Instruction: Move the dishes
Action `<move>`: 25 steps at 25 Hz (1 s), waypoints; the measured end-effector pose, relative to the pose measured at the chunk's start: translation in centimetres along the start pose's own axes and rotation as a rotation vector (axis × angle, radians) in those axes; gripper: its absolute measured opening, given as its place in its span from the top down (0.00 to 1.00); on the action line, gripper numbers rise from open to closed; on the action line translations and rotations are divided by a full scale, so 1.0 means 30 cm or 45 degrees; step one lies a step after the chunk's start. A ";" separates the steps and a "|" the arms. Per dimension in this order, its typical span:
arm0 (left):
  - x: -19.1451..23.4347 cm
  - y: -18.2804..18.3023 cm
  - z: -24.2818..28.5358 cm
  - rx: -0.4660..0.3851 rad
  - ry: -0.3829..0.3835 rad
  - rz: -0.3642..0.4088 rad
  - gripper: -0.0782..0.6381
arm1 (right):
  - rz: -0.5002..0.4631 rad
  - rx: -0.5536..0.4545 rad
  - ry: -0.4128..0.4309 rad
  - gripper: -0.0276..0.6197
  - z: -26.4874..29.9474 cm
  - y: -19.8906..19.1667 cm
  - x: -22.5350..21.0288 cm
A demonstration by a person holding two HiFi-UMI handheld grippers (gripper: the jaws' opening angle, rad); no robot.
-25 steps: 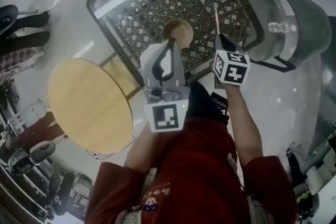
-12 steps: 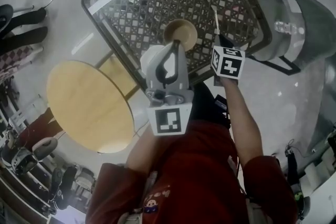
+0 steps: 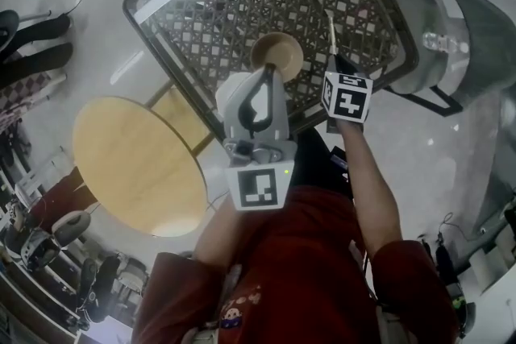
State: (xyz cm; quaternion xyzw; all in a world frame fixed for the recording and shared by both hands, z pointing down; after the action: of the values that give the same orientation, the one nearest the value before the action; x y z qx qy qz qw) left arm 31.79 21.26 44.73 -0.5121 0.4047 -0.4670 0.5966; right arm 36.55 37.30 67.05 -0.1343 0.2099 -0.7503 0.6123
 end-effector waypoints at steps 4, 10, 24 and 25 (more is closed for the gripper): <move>0.000 0.008 -0.009 -0.006 0.008 0.002 0.88 | 0.034 0.004 0.013 0.89 -0.004 -0.003 -0.002; 0.003 0.023 -0.021 -0.016 0.017 0.006 0.88 | 0.049 -0.037 0.039 0.82 -0.025 0.015 0.008; -0.009 0.090 -0.081 -0.087 0.006 0.012 0.88 | 0.116 -0.310 0.122 0.77 -0.289 0.169 0.031; -0.012 0.094 -0.090 -0.093 0.009 0.008 0.88 | 0.117 -0.338 0.129 0.77 -0.318 0.181 0.033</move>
State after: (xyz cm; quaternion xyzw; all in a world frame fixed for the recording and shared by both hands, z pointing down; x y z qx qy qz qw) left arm 29.52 21.08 41.55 -0.5306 0.4251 -0.4518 0.5776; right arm 36.64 36.89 56.05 -0.1661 0.3439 -0.6930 0.6115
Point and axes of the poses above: the fingertips, and each gripper's own axes: z forward along the fingers, x to its left, y out of its top, the point moved 4 cm from there along -z, backward along the fingers, and after that the axes turned 5 degrees about -y, right-handed, at the moved point
